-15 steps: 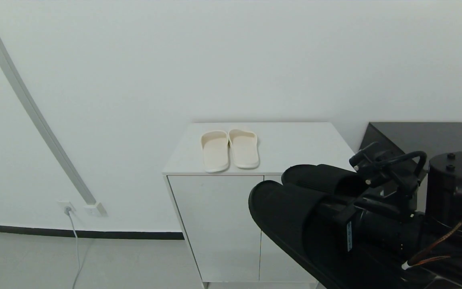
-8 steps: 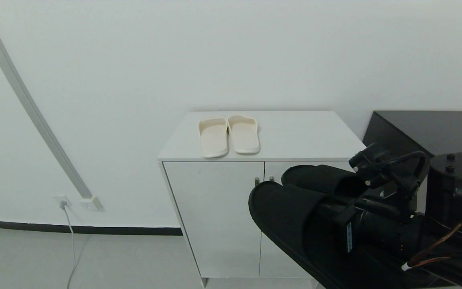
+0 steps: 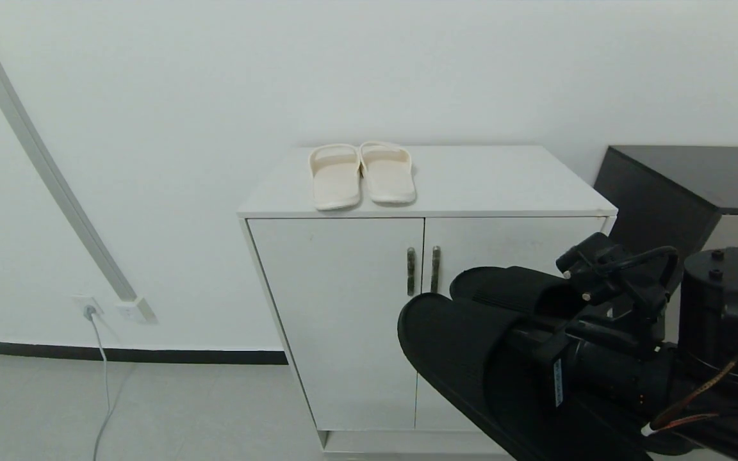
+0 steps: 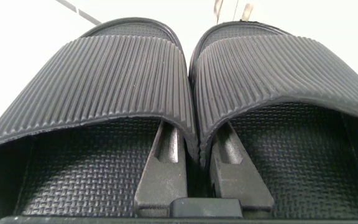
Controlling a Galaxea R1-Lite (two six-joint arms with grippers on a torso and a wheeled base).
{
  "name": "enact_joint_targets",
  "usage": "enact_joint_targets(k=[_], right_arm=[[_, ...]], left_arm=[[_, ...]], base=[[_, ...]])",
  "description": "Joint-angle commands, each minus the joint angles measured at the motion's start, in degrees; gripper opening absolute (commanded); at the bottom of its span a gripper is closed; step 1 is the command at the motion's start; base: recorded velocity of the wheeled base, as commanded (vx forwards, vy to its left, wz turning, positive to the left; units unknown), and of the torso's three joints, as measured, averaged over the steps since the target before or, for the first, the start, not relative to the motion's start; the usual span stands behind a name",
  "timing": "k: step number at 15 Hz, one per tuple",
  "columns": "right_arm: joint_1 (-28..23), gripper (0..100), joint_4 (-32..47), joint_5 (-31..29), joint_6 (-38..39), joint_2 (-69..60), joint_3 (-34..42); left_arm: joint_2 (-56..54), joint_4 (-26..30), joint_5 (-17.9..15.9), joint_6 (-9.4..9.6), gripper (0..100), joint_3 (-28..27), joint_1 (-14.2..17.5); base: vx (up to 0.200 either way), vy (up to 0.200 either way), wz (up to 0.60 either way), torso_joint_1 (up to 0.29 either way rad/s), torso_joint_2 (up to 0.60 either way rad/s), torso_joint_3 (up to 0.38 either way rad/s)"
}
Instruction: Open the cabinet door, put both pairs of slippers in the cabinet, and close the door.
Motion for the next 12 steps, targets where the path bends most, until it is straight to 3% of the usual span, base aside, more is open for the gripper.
enact_joint_targets(k=[1,12], right_arm=[[0.0,0,0.0,0.0,0.0,0.2,0.0],[0.1,0,0.0,0.0,-0.1,0.2,0.5]], left_arm=[[0.1,0.0,0.0,0.02,100,0.0,0.0],[0.1,0.0,0.0,-0.07,100,0.0,0.0]], base=[[0.000,0.000,0.00,-0.178,0.51,0.315],[0.000,0.000,0.00,-0.132,0.48,0.340]])
